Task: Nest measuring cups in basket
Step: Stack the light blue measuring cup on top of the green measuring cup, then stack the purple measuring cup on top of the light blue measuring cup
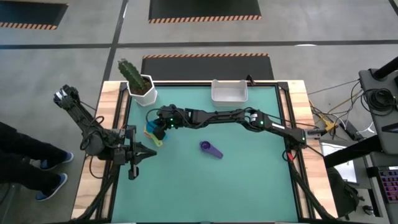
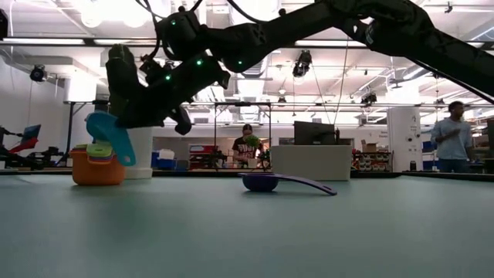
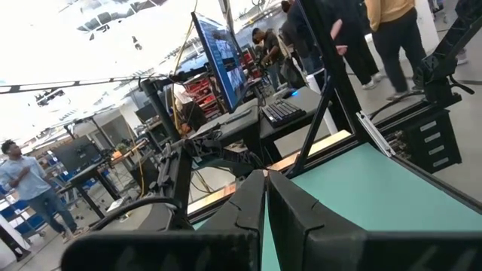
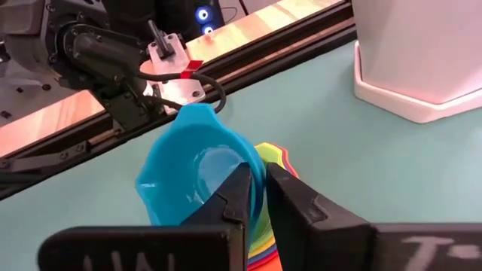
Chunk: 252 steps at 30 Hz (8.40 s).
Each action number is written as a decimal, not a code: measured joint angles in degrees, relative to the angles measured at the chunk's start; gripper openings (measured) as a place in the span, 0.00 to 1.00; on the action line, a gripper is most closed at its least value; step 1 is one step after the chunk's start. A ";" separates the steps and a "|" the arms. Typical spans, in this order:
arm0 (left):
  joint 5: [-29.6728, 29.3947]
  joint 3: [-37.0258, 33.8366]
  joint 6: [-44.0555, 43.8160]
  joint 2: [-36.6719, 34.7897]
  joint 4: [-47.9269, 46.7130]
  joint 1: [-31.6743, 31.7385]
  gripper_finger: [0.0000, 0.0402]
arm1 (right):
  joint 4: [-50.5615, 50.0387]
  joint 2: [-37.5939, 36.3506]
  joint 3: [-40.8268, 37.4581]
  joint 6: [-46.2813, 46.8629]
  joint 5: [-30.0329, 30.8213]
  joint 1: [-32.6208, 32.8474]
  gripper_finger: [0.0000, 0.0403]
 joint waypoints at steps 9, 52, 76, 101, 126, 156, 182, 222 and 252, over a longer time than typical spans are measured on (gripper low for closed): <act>0.00 0.00 0.00 0.00 0.00 0.00 0.00 | 0.02 0.01 -0.07 -0.15 -0.04 0.15 0.20; 5.82 -0.68 -90.58 21.64 -46.42 -0.24 0.00 | -16.54 -17.43 -16.18 -28.89 -11.81 -2.64 0.02; 3.08 -0.68 -102.29 28.47 -59.58 0.20 0.00 | 33.23 -17.23 -41.84 -27.47 -12.02 -6.40 0.02; -0.57 -0.72 -107.02 37.57 -60.81 2.01 0.00 | 42.44 -7.92 -40.00 -25.70 -12.48 -5.57 0.02; -2.26 -0.72 -107.95 37.53 -60.70 2.29 0.00 | 42.53 -7.92 -39.91 -23.69 -12.86 1.96 0.02; -6.16 -0.72 -109.33 37.51 -59.63 2.30 0.00 | 43.25 -7.73 -39.30 -21.66 -11.52 3.39 0.02; -7.52 -0.72 -109.35 37.51 -58.84 2.34 0.00 | 43.69 -7.73 -39.15 -21.82 -11.51 4.40 0.02; -7.26 -1.09 -109.11 37.51 -60.35 2.38 0.00 | 44.04 -6.52 -38.95 -18.77 -4.48 4.85 0.02; -7.55 4.00 -101.85 37.51 -59.40 -0.18 0.00 | 29.41 -14.49 -38.97 -23.53 -4.45 5.40 0.02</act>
